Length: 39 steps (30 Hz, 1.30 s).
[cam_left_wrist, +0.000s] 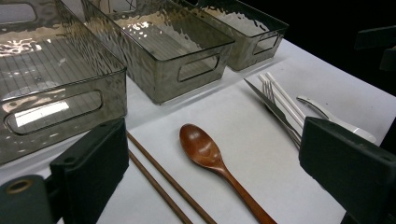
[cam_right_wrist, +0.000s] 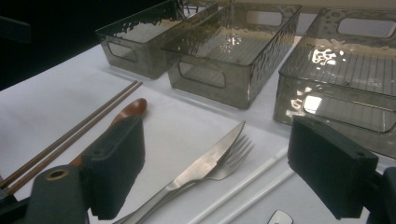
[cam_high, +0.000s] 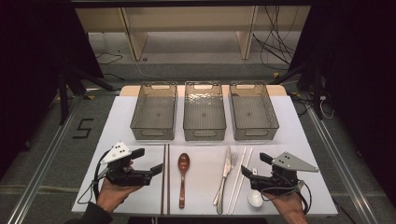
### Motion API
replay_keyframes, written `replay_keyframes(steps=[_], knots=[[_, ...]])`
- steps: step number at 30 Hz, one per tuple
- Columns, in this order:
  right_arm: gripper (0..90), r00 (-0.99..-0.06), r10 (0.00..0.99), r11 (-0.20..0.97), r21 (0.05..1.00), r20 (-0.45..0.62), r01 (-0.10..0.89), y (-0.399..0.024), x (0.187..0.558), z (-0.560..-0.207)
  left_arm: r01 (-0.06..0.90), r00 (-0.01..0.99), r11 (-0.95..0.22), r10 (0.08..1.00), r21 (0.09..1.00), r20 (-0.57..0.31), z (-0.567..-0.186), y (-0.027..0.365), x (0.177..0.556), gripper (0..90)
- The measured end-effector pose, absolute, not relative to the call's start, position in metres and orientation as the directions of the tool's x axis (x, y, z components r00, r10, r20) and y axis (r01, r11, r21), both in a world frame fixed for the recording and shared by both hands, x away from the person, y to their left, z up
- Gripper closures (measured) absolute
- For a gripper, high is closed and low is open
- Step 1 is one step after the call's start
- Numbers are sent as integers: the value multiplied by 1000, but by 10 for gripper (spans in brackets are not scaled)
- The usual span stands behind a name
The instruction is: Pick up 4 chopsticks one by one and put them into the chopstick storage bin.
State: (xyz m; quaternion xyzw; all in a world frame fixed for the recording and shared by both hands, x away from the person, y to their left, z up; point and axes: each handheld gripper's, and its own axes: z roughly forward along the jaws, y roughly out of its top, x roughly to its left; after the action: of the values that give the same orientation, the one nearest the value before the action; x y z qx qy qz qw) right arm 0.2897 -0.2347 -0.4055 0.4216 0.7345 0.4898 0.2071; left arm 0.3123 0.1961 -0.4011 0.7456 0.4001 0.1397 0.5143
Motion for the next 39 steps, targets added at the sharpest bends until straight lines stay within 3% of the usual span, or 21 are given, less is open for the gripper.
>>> replay_keyframes(steps=[21,28,39], knots=[[205,-553,823,153,890,126,430,-236,290,-404,567,582,-219,789,794,-199,-402,187,321,77],[206,-551,824,153,887,128,436,-236,290,-404,678,529,-284,829,678,-182,-406,180,332,135],[209,-549,826,155,882,131,444,-236,292,-404,769,518,-404,848,494,-112,-427,161,347,202]])
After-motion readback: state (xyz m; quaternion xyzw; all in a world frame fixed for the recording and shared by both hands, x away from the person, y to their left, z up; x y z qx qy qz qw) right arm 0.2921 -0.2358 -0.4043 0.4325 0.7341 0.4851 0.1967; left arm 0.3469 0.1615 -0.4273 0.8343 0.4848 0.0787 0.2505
